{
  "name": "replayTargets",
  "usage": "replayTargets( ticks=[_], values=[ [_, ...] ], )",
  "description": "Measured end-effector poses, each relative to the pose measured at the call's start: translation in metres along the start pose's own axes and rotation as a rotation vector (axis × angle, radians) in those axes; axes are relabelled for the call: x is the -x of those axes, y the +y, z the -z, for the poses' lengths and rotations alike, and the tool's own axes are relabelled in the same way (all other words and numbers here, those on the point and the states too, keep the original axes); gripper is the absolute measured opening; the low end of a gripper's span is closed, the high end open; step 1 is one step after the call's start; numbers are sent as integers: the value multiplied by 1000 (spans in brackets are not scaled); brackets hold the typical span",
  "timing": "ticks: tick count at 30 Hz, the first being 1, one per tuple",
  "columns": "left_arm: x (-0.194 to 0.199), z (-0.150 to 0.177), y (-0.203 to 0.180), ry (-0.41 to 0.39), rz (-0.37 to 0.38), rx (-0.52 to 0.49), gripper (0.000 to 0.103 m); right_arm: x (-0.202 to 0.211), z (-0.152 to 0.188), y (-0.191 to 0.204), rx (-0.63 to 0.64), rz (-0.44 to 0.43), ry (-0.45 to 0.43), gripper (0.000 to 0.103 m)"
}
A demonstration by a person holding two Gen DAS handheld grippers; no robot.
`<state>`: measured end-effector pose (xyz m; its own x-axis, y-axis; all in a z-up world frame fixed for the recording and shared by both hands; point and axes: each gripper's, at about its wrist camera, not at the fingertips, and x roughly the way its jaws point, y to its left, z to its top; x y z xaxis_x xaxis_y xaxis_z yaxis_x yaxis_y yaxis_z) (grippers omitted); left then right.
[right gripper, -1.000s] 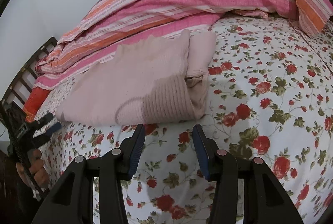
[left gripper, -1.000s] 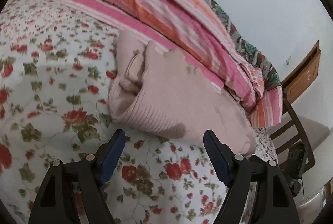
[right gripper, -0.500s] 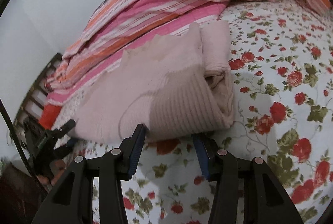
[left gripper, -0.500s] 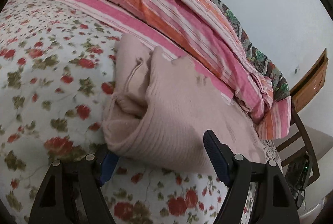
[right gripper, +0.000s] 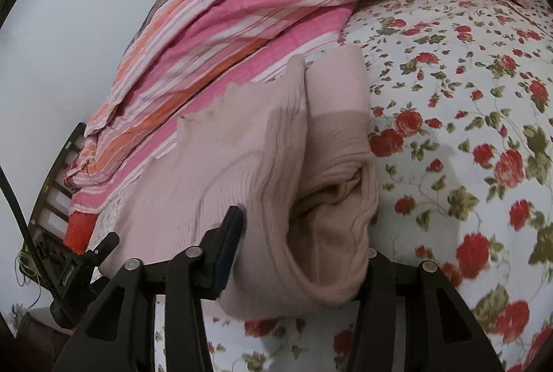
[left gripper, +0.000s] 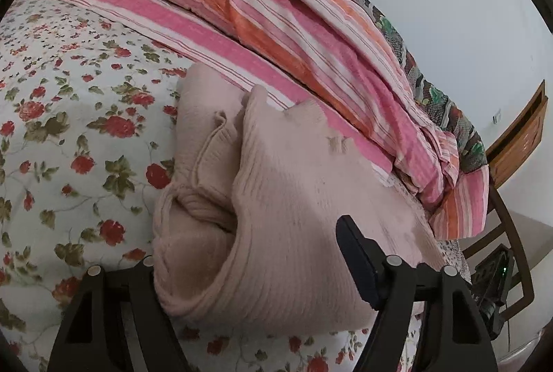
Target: Fold small clothes
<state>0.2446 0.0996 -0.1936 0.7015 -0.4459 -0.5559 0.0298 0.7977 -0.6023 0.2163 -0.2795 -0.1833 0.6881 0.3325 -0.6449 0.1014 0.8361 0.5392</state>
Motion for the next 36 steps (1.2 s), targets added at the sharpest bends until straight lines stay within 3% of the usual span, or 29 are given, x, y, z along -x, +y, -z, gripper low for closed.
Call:
replayTargets(
  ticks=[1,2,5,8,18,30,32,33,34,36],
  values=[
    [0,-1,1,-3,-18,9,62,0,0,0,8,7,-3,37],
    [0,-2,3,-3,-29,18,50,-2,1,0,24,14,-5,28],
    [-2,-4,10,-4,-26,54,28,-4,0,0,34,-1,19,17],
    [-2,-4,16,-2,-2,82,20,-2,0,1,37,-3,18,12],
    [29,15,5,-9,30,50,18,24,3,3,43,-8,8,8],
    [71,61,-6,-3,58,-47,18,77,44,-5,42,-7,50,8],
    [72,64,-9,-8,43,-74,19,87,49,-5,46,-3,52,8],
    [72,65,-10,-16,28,-86,25,90,51,-4,52,0,52,9],
    [70,64,-12,-8,-13,-96,27,91,54,-4,62,7,55,10],
    [66,58,-16,22,-62,-116,33,89,56,0,102,42,80,24]
  ],
)
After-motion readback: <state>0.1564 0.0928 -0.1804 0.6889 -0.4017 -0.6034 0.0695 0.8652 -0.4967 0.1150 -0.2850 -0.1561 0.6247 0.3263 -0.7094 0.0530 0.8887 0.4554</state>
